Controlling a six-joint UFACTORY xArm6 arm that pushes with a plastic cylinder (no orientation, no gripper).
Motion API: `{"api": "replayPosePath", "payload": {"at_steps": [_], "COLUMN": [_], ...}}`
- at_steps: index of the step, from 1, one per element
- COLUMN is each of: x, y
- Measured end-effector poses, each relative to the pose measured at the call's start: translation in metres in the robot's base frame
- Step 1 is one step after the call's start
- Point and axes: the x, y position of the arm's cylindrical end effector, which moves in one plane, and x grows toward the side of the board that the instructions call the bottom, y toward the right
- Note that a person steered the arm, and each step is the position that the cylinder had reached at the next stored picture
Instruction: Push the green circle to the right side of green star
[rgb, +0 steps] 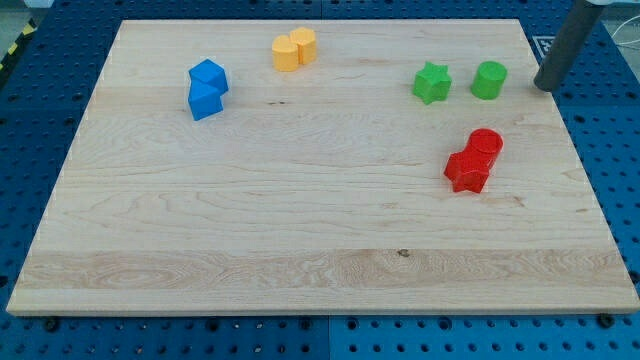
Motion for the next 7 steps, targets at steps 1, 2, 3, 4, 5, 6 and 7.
{"api": "replayPosePath", "payload": {"at_steps": [1,2,3,4,5,6,7], "x": [0.0,0.0,0.0,0.0,0.0,0.0,-0.001], "y": [-0.018,-0.031,-0.044,-0.057,-0.069,-0.081,-0.087]}}
